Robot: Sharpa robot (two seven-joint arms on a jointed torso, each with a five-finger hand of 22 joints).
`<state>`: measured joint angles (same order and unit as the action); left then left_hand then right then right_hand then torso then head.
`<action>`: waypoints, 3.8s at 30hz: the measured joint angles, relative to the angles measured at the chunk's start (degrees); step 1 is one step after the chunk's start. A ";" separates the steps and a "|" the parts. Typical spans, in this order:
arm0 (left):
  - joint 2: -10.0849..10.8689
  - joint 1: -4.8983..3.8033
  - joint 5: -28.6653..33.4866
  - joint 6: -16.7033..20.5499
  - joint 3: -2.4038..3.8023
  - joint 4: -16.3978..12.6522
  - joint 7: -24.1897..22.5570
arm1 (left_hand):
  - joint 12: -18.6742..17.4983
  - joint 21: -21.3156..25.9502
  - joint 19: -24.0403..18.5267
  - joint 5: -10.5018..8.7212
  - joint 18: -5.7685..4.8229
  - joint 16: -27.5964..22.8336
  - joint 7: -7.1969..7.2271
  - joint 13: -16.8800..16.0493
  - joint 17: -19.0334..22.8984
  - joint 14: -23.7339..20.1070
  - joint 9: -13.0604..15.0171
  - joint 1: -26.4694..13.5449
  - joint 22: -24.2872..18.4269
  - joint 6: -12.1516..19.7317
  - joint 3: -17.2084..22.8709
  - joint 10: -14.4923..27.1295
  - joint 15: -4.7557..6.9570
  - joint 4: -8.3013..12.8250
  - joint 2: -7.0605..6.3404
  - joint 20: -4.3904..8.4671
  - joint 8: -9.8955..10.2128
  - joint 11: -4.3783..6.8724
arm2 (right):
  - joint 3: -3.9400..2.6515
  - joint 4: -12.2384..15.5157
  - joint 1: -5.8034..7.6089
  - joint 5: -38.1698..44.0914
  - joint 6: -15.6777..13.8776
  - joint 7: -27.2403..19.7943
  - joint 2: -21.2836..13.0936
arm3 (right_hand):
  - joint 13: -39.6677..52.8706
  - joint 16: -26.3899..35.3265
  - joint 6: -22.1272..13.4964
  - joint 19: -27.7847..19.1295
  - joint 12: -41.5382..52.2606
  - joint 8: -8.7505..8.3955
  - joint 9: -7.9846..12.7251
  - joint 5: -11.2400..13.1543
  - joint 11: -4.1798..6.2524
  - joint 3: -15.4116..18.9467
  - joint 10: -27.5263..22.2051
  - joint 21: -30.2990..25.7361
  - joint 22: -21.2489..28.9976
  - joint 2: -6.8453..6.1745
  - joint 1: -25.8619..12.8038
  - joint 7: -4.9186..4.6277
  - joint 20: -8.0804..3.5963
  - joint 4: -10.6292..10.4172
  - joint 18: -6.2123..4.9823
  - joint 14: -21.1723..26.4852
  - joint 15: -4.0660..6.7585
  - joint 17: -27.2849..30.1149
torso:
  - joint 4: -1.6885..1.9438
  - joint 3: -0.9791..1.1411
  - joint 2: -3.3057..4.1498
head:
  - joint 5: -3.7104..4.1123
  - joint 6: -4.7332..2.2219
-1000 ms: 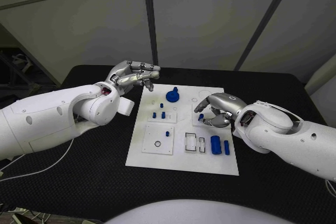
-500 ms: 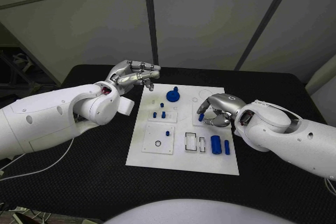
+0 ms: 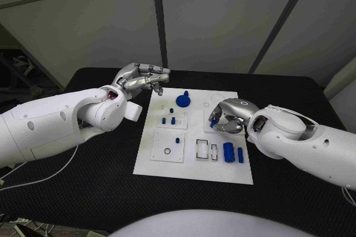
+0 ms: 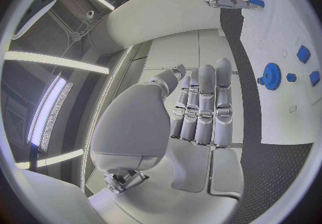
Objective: Assemble the parts on the task board
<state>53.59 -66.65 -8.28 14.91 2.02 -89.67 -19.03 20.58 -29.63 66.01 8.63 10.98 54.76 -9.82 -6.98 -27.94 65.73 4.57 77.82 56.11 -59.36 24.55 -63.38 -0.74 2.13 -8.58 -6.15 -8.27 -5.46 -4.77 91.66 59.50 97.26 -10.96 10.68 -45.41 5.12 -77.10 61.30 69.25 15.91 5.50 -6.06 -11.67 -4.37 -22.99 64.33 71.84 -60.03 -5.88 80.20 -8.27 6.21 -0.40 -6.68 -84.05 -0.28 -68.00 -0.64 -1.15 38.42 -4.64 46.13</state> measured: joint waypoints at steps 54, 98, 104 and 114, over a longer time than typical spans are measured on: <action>-1.06 0.02 0.01 -0.22 -0.01 1.49 0.16 | 0.00 0.00 0.00 0.00 0.00 0.00 0.20 -0.03 0.00 0.00 0.02 0.00 -0.03 0.20 0.00 0.00 0.00 0.00 0.00 0.00 0.00 0.00 | 1.94 6.88 0.04 -4.68 -8.90 -2.49 7.98 | 1.15 -0.42 3.16 1.64 -0.94 1.12 -0.18 1.87 0.96 -2.70 3.03 1.49 -1.98 1.79 1.68 0.87 -0.78 1.50 0.01 0.21 1.01 -0.74 | 0.07 -0.10 0.08 | -1.36 0.55; -1.39 0.01 0.01 -0.29 0.00 1.88 0.16 | 0.27 0.22 -0.21 0.00 0.00 0.00 0.00 -0.08 0.00 0.00 -0.02 -0.24 -0.06 0.41 0.00 0.20 0.00 0.00 0.24 -0.21 0.00 0.20 | 4.63 3.11 -0.55 -4.89 0.51 -3.77 12.59 | 1.19 -0.42 3.06 1.63 -1.39 0.77 -1.09 1.18 0.76 -2.53 3.22 1.49 -1.80 1.33 1.68 0.76 -0.78 1.35 0.01 0.21 1.01 -0.61 | -0.02 -0.02 0.00 | -2.28 1.70; -1.38 0.01 0.01 -0.29 0.00 1.86 0.16 | 0.26 0.22 -0.21 0.00 0.00 0.00 0.00 -0.07 0.00 0.00 -0.02 -0.24 -0.06 0.41 0.00 0.20 0.00 0.00 0.24 -0.21 0.00 0.20 | 4.65 2.96 -0.55 -3.92 1.24 -3.08 12.75 | 1.23 -0.42 3.06 1.63 -1.39 0.94 -1.06 1.03 0.76 -2.53 3.22 1.49 -1.71 1.33 1.68 0.76 -0.78 1.35 0.00 0.21 1.01 -0.61 | -0.02 -0.02 0.01 | -2.29 1.75; -1.37 0.01 0.01 -0.30 0.00 1.84 0.16 | 0.27 0.22 -0.21 0.00 0.00 0.00 0.00 -0.07 0.00 0.00 -0.01 -0.23 -0.06 0.41 0.00 0.20 0.00 0.00 0.24 -0.21 0.00 0.20 | 4.86 2.91 -0.52 -2.16 1.62 -2.00 13.29 | 1.27 -0.42 3.05 1.63 -1.73 0.95 -1.07 0.95 0.76 -2.38 3.22 1.49 -1.65 1.04 1.39 0.75 -0.78 1.20 0.01 0.21 1.01 -0.46 | -0.02 -0.02 0.01 | -2.33 1.76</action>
<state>52.21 -66.65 -8.27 14.61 2.02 -87.83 -18.87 20.85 -29.41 65.80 8.63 10.98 54.76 -9.82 -7.05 -27.94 65.73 4.55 77.58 56.05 -58.96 24.56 -63.18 -0.74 2.13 -8.34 -6.36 -8.27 -5.26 0.09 94.57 58.98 95.10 -9.34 8.69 -32.12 6.39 -77.52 64.35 70.88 14.18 6.45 -7.13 -10.72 -3.61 -25.37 67.56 73.33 -61.68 -4.84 81.58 -7.52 5.43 0.80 -6.67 -83.84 0.73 -68.46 -0.66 -1.18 38.43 -6.97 47.89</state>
